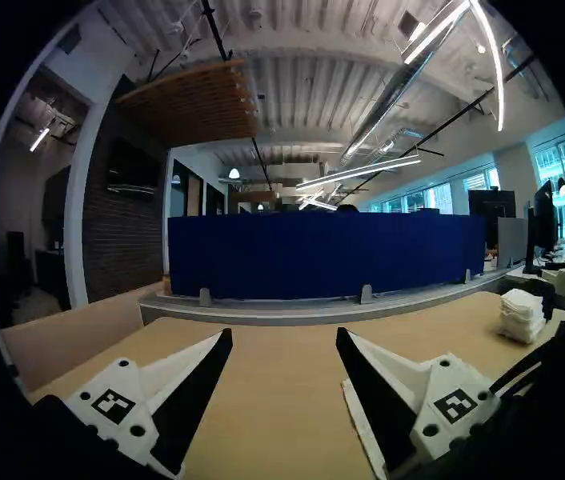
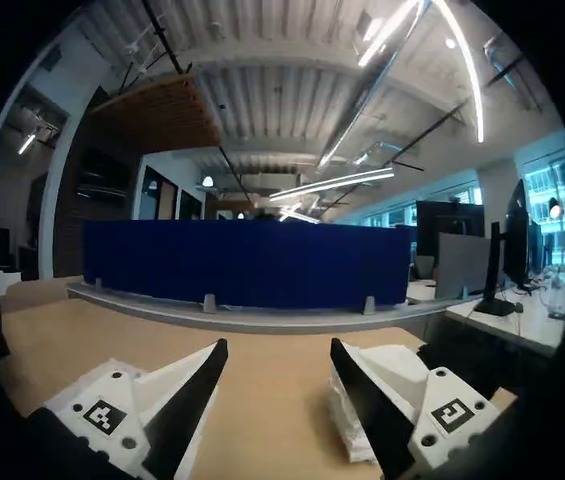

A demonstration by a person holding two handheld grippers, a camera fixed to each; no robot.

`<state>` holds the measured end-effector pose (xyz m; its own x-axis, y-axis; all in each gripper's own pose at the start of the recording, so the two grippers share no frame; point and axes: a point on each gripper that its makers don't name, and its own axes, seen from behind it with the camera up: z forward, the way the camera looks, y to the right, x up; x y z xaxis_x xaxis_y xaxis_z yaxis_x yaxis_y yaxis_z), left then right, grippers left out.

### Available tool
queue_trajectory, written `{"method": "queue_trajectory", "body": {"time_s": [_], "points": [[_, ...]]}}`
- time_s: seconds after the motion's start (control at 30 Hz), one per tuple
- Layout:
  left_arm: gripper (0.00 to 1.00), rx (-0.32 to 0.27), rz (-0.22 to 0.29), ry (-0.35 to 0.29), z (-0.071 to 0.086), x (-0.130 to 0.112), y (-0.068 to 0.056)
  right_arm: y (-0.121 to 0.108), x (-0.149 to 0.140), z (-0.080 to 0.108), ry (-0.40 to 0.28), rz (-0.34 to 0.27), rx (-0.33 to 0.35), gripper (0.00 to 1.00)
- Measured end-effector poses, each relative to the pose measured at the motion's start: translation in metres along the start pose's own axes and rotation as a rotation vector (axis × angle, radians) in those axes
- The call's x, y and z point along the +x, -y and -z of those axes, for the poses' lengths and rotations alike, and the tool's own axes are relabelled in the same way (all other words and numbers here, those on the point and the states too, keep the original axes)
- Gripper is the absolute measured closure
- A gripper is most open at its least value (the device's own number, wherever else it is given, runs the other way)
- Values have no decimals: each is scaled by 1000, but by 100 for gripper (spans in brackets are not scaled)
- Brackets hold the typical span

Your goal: Fold towel

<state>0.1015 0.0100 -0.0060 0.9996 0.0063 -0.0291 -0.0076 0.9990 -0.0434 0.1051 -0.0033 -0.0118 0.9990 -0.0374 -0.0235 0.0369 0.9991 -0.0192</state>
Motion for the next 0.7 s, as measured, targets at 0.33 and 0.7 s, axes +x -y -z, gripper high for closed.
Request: {"method": "queue_trajectory", "body": {"time_s": [0.33,0.7], "points": [[4,-1,-27,13,9,74,1,-10,85,6,-9,-14,-29,0],[4,-27,-47,58,10,92,-5,-8,110,0,11,-31,-21,1]]}}
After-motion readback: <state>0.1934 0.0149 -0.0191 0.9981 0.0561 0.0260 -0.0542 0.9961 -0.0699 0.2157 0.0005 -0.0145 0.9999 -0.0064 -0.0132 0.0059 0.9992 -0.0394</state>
